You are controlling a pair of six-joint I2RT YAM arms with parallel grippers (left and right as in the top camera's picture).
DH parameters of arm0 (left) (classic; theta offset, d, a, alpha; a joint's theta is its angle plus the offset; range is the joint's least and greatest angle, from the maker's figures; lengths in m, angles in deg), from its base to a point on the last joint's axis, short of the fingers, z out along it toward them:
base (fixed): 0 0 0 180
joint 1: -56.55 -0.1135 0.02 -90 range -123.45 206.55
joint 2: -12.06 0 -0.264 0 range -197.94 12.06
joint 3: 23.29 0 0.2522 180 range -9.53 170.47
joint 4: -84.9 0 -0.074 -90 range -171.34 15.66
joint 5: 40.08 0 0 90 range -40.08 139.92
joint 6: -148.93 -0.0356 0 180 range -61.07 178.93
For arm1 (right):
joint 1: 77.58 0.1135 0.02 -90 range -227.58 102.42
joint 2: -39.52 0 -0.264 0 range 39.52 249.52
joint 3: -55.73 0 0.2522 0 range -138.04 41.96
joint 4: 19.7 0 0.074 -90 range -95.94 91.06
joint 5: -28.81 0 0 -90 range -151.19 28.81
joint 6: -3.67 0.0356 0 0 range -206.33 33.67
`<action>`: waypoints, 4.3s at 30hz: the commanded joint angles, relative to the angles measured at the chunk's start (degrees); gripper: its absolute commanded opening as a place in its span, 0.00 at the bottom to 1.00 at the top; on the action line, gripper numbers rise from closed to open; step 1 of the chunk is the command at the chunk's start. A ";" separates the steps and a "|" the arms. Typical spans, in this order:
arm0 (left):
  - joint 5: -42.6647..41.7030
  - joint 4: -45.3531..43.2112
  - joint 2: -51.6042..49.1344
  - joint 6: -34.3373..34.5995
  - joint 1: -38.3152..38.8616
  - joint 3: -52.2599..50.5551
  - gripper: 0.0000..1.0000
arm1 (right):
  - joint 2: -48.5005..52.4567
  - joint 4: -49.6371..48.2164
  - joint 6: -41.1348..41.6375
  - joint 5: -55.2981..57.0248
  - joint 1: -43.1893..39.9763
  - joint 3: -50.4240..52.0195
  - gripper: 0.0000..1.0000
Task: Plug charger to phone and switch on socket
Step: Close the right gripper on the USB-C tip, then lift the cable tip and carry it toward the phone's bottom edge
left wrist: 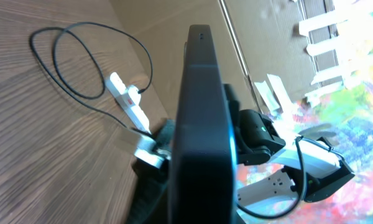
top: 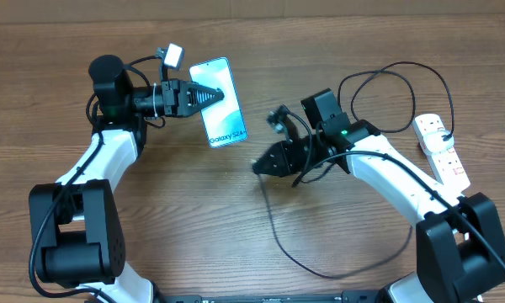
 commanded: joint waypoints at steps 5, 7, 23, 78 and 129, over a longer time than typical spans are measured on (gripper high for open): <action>-0.90 -0.42 0.11 1.07 -1.92 0.76 0.04 | 1.55 7.63 13.05 45.07 -5.79 0.09 0.19; -0.85 -0.39 0.11 1.07 -1.81 0.76 0.04 | 2.12 7.91 13.09 44.26 -5.18 0.09 0.25; -1.49 -0.22 0.11 1.14 -1.77 0.76 0.04 | 10.08 9.77 21.92 47.54 -4.13 0.09 1.00; -0.57 -0.22 0.11 2.82 -1.55 0.76 0.04 | 13.22 9.92 18.84 38.27 -8.55 4.11 0.55; 0.90 -0.22 0.11 1.20 2.78 0.76 0.04 | -10.05 -11.45 -0.17 -7.45 2.29 4.04 0.04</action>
